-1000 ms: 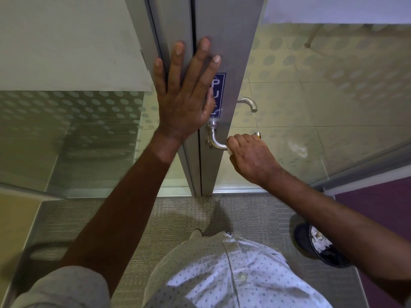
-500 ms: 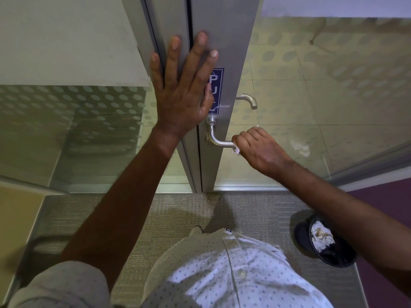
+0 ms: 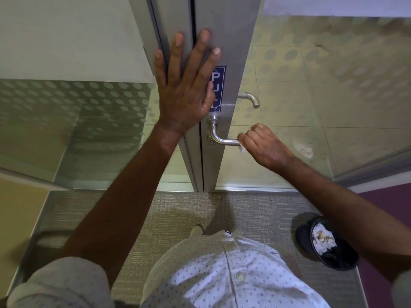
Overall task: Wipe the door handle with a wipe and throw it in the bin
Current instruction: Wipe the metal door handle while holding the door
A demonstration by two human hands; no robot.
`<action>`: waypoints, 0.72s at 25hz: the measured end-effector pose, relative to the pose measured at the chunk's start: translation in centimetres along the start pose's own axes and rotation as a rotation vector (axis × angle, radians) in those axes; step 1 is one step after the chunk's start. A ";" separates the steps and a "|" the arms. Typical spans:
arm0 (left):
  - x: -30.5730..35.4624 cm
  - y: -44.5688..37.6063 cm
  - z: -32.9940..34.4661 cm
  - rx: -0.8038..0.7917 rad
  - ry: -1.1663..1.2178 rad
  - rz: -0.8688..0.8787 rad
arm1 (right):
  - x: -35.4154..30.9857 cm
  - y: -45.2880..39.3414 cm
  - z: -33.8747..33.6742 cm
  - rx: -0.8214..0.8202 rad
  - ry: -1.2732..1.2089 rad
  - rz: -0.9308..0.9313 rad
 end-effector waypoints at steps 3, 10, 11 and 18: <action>0.0 -0.1 0.0 0.000 0.002 0.005 | 0.4 -1.4 -0.6 -0.050 -0.056 -0.038; -0.1 -0.3 -0.1 -0.022 0.007 -0.023 | 0.6 -2.0 -1.0 -0.151 -0.147 -0.025; -0.1 -0.3 0.0 -0.027 0.007 -0.027 | 0.8 -1.5 -0.8 -0.110 -0.151 -0.061; -0.1 -0.2 0.3 -0.019 -0.001 -0.034 | 1.5 -0.6 -1.1 -0.127 -0.077 -0.143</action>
Point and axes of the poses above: each hand's wrist, its own y-axis away from the middle knuckle, its own z-axis out of the palm, x = y × z, the point moved 4 cm from there along -y, towards the middle knuckle, and after that the axes turned 3 degrees about -z, right-handed, at the moved point
